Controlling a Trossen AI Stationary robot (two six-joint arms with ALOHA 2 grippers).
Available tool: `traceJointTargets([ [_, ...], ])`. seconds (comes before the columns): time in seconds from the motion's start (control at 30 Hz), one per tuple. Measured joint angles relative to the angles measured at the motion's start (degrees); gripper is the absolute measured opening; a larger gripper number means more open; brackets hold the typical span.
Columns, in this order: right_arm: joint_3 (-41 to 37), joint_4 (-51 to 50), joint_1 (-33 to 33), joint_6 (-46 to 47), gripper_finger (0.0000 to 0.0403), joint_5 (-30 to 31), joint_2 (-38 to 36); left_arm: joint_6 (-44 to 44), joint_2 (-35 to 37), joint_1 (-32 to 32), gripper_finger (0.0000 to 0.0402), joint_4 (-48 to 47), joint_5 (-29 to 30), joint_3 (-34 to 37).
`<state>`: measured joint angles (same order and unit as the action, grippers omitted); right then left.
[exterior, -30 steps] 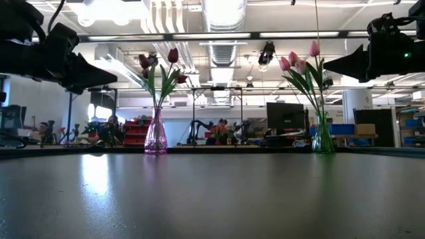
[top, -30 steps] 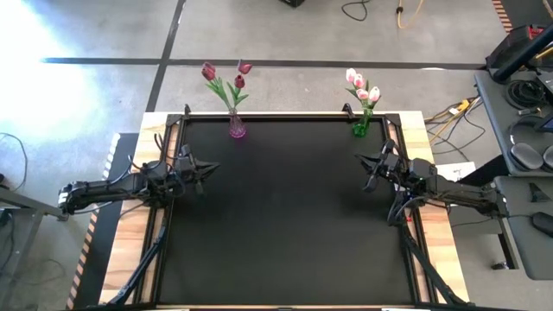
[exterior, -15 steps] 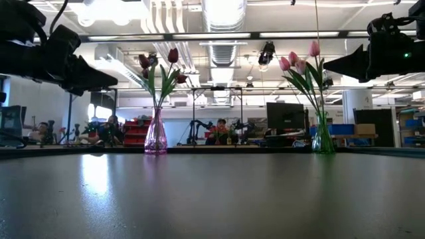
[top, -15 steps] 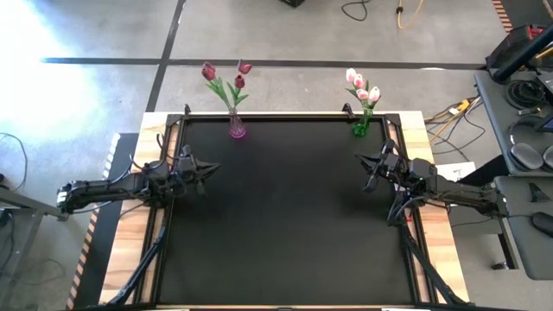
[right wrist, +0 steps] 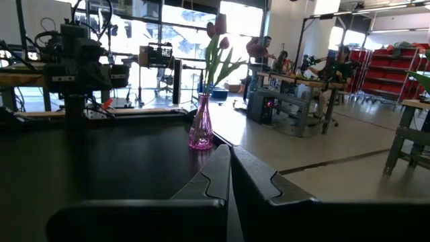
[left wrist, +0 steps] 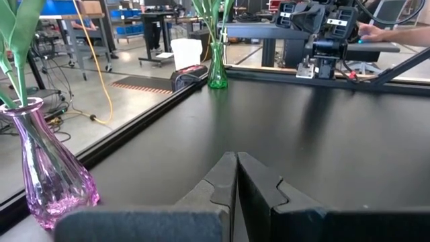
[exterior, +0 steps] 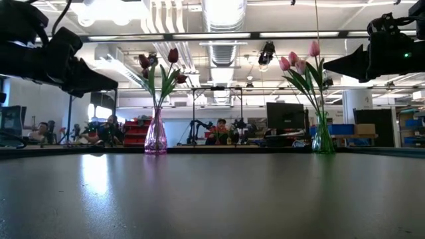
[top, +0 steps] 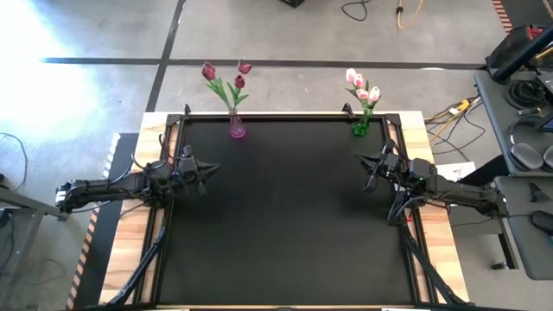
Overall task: Sort flowers into vase by color
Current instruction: Return to Home Position
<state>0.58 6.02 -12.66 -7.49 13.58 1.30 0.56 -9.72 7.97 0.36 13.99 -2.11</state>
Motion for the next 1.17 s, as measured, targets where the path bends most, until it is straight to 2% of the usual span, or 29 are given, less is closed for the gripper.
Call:
traceJointTargets([
  [1.17, 0.00, 0.00, 0.02, 0.00, 0.0009, 0.01, 0.00, 0.00, -1.07, 0.00, 0.0000, 0.00, 0.01, 0.00],
])
